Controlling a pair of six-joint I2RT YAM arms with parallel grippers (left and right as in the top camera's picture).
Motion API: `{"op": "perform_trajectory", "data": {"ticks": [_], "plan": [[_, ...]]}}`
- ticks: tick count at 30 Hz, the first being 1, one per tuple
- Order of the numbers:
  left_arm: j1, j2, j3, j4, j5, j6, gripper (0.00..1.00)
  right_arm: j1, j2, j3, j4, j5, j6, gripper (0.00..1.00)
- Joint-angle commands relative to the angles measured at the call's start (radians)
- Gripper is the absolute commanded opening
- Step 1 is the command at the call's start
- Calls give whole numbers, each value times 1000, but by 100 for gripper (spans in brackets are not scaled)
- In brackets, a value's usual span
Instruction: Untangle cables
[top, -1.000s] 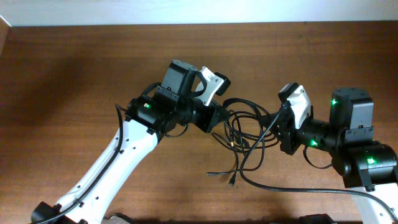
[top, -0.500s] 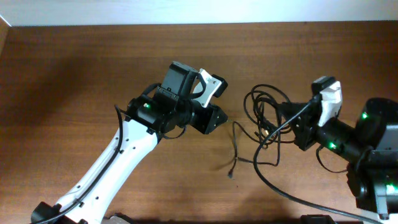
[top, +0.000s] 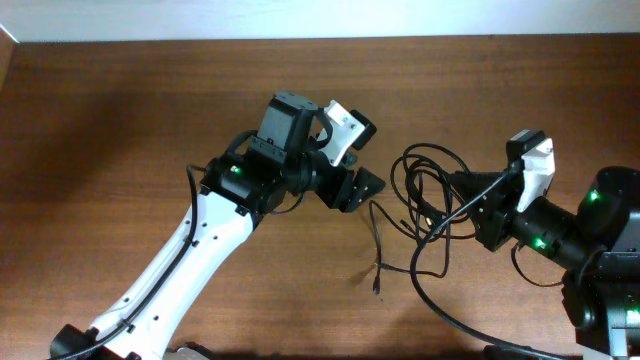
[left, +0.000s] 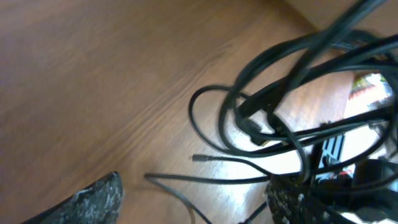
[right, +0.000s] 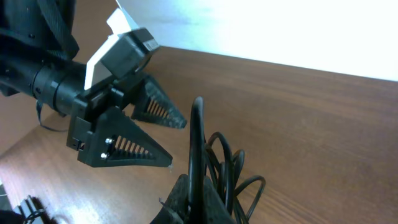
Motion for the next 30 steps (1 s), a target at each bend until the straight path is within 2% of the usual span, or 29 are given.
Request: {"op": "perform_trajectory", "data": {"ticks": [1,9,17,18,19,21,22,24,30], "plan": [[-1,-16,18,43,85,147,78,-6,3,13,5,-72,11,4],[-47,-16,18,146,85,300,80,-6,64,13,2,-187,11,4],[-101,-16,18,180,82,353,80,-6,102,13,3,-238,11,4],[-102,-16,18,180,80,353,76,-6,102,13,3,-238,11,4],[-102,-16,18,180,77,353,66,-6,102,13,3,-238,11,4],[-102,-16,18,180,77,353,32,-6,102,13,2,-238,11,4],[-102,-16,18,180,77,353,19,-6,102,13,2,-238,11,4],[-102,-16,18,180,77,353,1,-6,102,13,1,-238,11,4],[-102,-16,18,180,77,352,0,-6,102,13,-13,-253,11,5]]}}
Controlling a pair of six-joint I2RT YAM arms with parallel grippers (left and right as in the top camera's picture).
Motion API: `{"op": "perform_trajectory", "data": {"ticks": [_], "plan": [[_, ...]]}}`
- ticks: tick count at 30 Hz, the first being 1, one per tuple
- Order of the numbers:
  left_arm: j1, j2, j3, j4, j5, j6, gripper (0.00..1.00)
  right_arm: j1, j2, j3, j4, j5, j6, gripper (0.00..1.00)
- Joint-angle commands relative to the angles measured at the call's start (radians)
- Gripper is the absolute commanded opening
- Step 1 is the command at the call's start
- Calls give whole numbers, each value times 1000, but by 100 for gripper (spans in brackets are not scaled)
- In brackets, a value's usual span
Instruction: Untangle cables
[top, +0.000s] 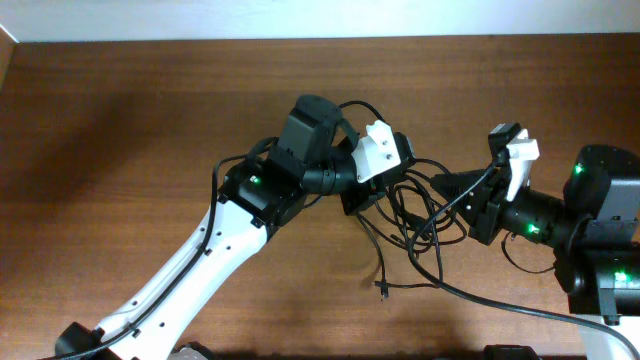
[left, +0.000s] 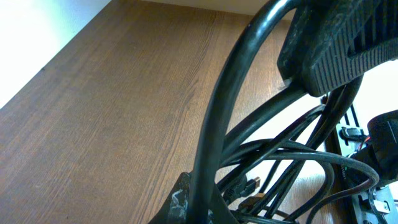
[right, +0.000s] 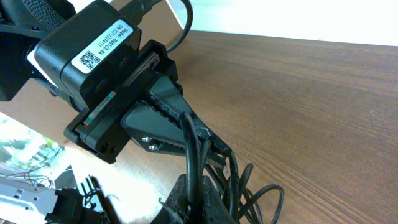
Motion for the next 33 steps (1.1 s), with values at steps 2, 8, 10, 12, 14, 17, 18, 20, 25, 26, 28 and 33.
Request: {"op": "perform_trajectory", "data": {"ticks": [2,8,10,12,14,17,18,20,25,26,28,33], "plan": [[-3,-16,18,6,10,5,0,-3,-2,13,-11,-46,-3,38],[18,-25,18,38,-32,-96,0,-3,18,13,-74,39,-37,97],[32,-28,18,58,-92,-166,0,-3,24,13,-105,39,-86,98],[51,-32,18,79,-114,-235,0,-3,34,13,-161,39,-174,98],[66,-32,18,87,-114,-284,0,-3,43,13,-206,39,-250,96],[66,-32,18,80,-112,-283,0,-3,53,13,-214,39,-302,83],[66,-32,18,80,-104,-283,0,-3,55,13,-212,40,-311,82],[66,-32,18,80,-41,-283,0,-3,62,13,-211,75,-319,81],[66,-32,18,80,58,-280,0,-3,90,13,-206,163,-319,80],[66,-32,18,80,77,-279,0,-3,95,13,-199,163,-319,79],[66,-32,18,76,146,-235,0,-3,103,13,-177,163,-319,78],[66,-32,18,24,176,-174,0,-3,103,13,-115,169,-320,77]]}}
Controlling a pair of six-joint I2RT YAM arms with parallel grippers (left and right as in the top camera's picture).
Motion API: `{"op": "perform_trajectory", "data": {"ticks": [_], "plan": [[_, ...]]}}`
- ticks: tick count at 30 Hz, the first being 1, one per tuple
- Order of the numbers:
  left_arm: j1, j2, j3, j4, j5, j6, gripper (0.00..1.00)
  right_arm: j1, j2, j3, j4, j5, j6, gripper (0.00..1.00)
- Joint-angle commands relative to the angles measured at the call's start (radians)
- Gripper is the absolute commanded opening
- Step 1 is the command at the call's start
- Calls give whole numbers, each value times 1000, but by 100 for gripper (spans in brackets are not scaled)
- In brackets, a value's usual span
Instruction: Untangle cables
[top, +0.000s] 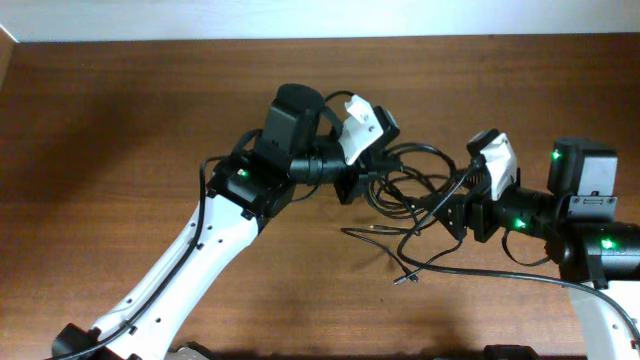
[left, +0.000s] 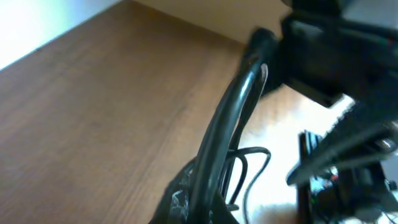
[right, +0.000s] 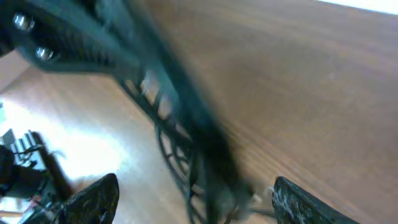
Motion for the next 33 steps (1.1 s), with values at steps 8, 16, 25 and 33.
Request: {"op": "perform_trajectory", "data": {"ticks": [8,16,25,33], "plan": [[1,-32,18,-9,80,49,0,-3,-1,11,-3,32,-80,72],[1,-32,18,23,60,49,0,-3,-1,11,-93,-60,-204,53],[1,-32,18,63,65,10,0,-3,-1,11,-103,-60,-204,31],[1,-32,18,66,64,-12,0,-3,-1,11,-103,-60,-200,4]]}}
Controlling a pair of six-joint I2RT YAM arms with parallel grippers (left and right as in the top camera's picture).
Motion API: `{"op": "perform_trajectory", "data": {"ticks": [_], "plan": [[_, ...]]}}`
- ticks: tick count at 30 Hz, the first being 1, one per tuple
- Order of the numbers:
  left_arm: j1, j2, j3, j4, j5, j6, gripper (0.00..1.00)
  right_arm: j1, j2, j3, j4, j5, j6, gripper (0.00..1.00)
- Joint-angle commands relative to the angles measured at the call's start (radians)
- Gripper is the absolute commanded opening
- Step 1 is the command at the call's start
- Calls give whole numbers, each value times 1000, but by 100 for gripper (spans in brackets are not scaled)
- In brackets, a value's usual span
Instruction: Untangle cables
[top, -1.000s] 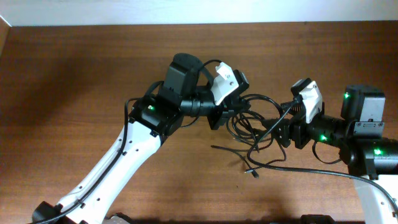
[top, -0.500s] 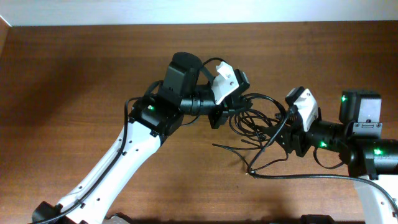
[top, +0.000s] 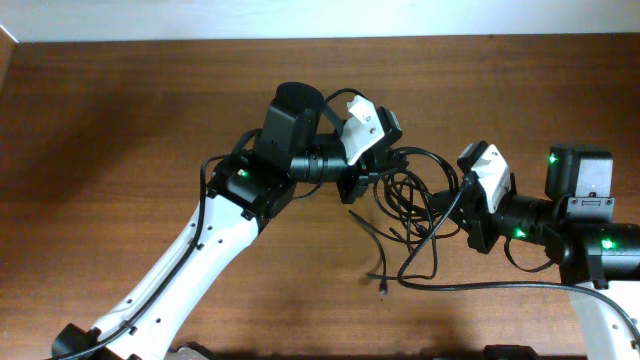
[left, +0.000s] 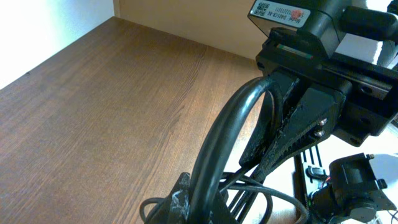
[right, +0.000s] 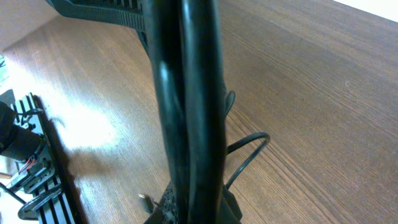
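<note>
A tangle of black cables (top: 412, 205) hangs between my two grippers over the brown table (top: 120, 130). My left gripper (top: 372, 172) is shut on a thick black cable (left: 227, 140) that arches up from its jaws. My right gripper (top: 462, 215) is shut on thick black cable strands (right: 186, 93) that rise straight in front of its camera. Loops droop from the bundle, and a thin lead with a small plug (top: 381, 290) trails down onto the table. The same plug (right: 143, 198) shows low in the right wrist view.
A long black cable (top: 480, 285) runs from the bundle along the table toward the right edge. The white wall (top: 320, 18) borders the far side of the table.
My right gripper was open beside the cables and is now shut on the strands. The bundle has drawn in to tighter loops, and the trailing plug lies further left.
First my left gripper was open, left of the tangle that my right gripper held. Then it was shut on a thick cable at the tangle's left side. Then my right gripper was open. Now both grippers hold the bundle between them.
</note>
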Motion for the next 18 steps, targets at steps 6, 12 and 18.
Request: {"op": "perform_trajectory", "data": {"ticks": [6,12,18], "plan": [[1,-31,18,-11,18,-24,0,-3,-2,13,31,-137,7,4],[1,-31,18,-102,14,-5,0,-3,-2,13,199,-191,165,4],[1,-31,18,-164,-57,28,0,-3,-2,13,256,-275,189,4]]}}
